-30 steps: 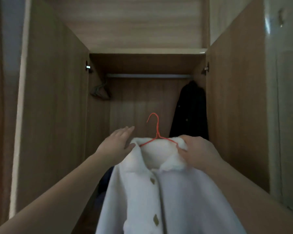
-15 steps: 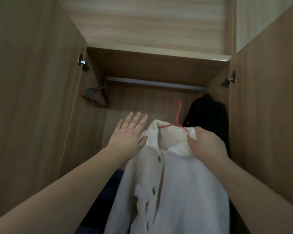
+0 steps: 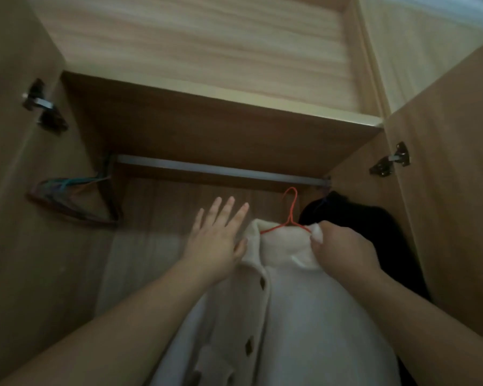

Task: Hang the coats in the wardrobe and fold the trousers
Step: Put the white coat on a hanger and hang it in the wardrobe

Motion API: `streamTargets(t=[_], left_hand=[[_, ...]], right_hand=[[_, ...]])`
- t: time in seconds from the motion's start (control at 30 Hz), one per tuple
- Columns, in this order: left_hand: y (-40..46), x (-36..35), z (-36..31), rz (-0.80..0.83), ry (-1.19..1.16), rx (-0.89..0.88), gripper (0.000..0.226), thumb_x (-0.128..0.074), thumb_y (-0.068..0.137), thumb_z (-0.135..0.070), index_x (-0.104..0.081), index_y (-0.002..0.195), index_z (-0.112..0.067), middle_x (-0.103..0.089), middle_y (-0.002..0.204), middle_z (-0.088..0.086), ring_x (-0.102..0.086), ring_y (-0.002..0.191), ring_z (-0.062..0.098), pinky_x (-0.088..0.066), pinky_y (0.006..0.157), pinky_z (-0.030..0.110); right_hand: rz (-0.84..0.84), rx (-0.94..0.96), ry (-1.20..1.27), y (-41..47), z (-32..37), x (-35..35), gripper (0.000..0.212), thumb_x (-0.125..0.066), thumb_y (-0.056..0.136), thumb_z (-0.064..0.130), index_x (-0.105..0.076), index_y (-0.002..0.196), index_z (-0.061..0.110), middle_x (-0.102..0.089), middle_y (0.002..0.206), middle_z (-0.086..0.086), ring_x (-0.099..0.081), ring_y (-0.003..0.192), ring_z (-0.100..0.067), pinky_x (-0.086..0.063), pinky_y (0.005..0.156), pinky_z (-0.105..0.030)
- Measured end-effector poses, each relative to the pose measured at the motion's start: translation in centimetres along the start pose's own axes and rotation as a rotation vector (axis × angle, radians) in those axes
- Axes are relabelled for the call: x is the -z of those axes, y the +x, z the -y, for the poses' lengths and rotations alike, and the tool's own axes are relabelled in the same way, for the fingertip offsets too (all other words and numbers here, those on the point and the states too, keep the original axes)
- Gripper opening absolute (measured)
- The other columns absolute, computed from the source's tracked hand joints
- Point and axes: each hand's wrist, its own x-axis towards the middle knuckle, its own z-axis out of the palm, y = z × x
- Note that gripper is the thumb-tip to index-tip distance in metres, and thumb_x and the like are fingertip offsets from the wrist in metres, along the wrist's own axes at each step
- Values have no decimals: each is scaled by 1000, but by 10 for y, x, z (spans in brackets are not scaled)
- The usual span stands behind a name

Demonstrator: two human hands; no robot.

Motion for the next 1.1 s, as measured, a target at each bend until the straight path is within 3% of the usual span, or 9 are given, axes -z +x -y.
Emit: streamTargets(t=[0.37,0.6,0.77,0.9,1.1], left_hand=[[73,-75,11,-104,-18,-23,69,-34,98,-52,2,155,-41,4,166,-6,8,152,16,-4,123,43],[110,-105,10,-97,27,-26,69,-33,99,-51,6,155,-40,8,166,-6,11,152,17,-3,123,44],[124,-131,11,-49,88,-21,78,-1,79,-60,9,154,-40,11,165,-4,13,151,18,-1,122,45],[132,-137,14,-97,92,-10,68,-27,98,-54,10,153,-42,11,165,-5,14,151,18,0,123,45],[115,-138,21,-83,83,2,70,-33,98,-51,7,154,-41,8,166,-4,12,152,18,-2,123,44]], right_hand=[[-110,33,-37,107,-21,-55,22,-42,100,42,-53,93,24,-66,98,-5,-63,93,-31,-50,75,-38],[-79,7,-34,178,-31,-82,26,-39,103,33,-61,110,21,-67,111,-8,-63,103,-31,-47,78,-37],[-96,48,-42,205,-33,-85,25,-40,103,26,-64,108,20,-66,113,-8,-62,105,-29,-50,84,-37],[-89,87,-32,211,-21,-101,36,-34,106,36,-64,113,17,-68,112,-9,-63,103,-30,-51,83,-37],[34,145,-126,202,-13,-122,26,-38,103,31,-60,110,19,-64,113,-8,-61,102,-29,-53,87,-42]])
